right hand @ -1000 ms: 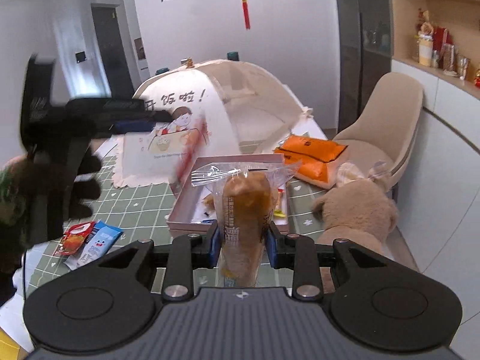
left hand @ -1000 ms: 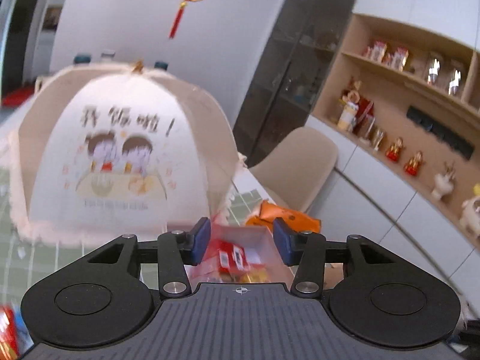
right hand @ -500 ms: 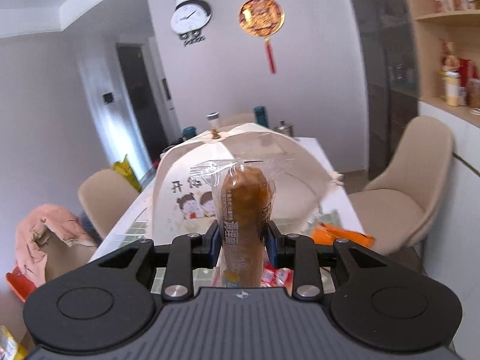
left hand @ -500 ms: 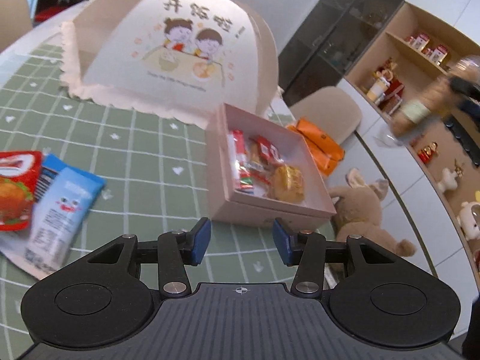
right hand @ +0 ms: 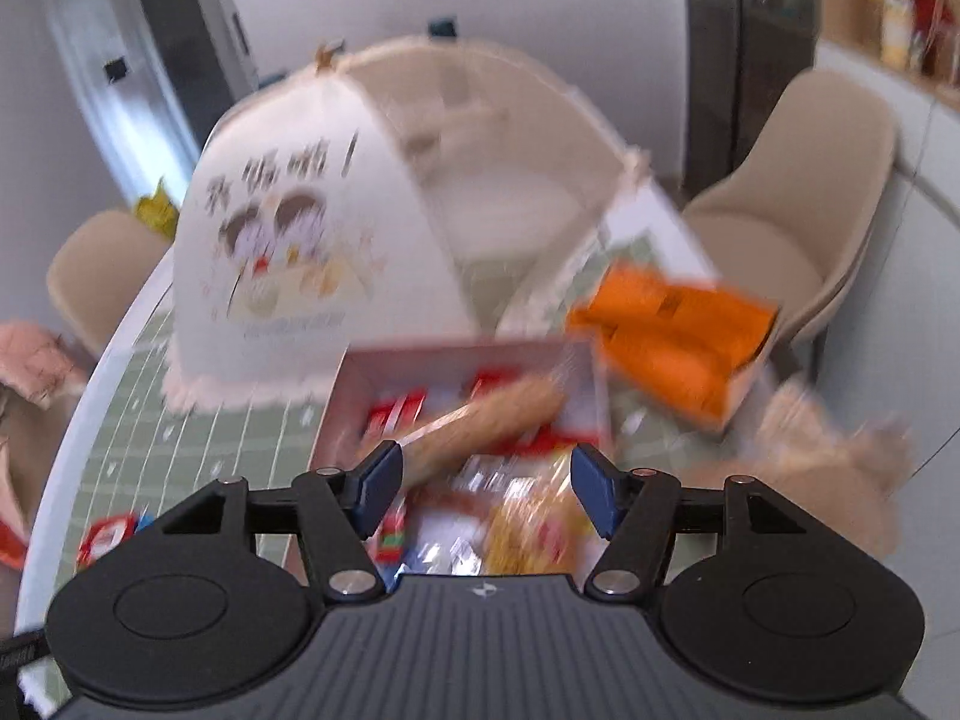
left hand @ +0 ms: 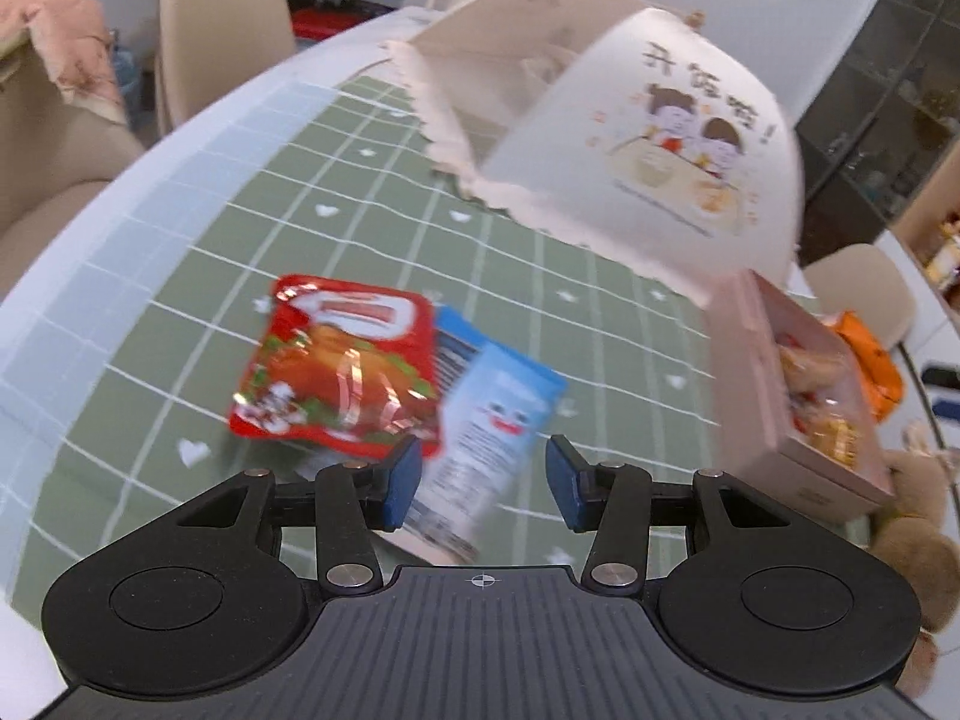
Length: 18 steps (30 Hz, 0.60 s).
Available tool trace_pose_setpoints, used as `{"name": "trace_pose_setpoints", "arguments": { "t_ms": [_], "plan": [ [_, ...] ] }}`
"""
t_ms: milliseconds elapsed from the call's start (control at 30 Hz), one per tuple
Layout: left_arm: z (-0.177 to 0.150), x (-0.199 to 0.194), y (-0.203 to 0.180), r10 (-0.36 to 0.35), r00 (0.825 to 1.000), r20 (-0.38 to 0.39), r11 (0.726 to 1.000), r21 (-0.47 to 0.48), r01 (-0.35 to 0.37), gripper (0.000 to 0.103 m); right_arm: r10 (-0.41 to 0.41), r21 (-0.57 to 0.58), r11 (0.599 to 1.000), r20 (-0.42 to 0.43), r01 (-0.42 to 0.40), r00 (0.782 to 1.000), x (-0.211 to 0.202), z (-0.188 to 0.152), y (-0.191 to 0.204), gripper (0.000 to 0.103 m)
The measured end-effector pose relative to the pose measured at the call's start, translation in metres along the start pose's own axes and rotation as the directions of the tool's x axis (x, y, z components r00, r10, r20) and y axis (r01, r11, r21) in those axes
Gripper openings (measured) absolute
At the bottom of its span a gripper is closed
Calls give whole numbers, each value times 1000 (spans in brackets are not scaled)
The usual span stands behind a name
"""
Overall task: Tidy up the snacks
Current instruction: 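Move both grippers toward the red chicken packet and blue packet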
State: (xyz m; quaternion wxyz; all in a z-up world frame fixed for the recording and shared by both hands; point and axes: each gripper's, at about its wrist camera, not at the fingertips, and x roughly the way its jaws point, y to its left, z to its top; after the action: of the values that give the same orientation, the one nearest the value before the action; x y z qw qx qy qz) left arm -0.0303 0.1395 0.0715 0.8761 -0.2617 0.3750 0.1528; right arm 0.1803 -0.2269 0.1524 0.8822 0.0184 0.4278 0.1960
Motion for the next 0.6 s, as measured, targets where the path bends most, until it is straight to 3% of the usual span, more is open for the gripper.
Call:
{"name": "trace_pose_setpoints", "arguments": {
  "t_ms": [233,367,467,600],
  "plan": [
    [16,42,11,65,998,3,998,14,-65,50,98,-89,990,-133,-111,986,19,-65,48,63],
    [8,49,0,85,996,5,992,97,-85,50,92,-174,977,-180,-123,979,27,-96,74,63],
    [-1,44,-9,1,999,-48,990,144,6,50,114,-181,971,-208,-153,971,31,-105,84,63],
    [-5,25,-3,-141,984,-105,986,76,150,43,142,-203,962,-207,-185,968,35,-106,103,63]
  ]
}}
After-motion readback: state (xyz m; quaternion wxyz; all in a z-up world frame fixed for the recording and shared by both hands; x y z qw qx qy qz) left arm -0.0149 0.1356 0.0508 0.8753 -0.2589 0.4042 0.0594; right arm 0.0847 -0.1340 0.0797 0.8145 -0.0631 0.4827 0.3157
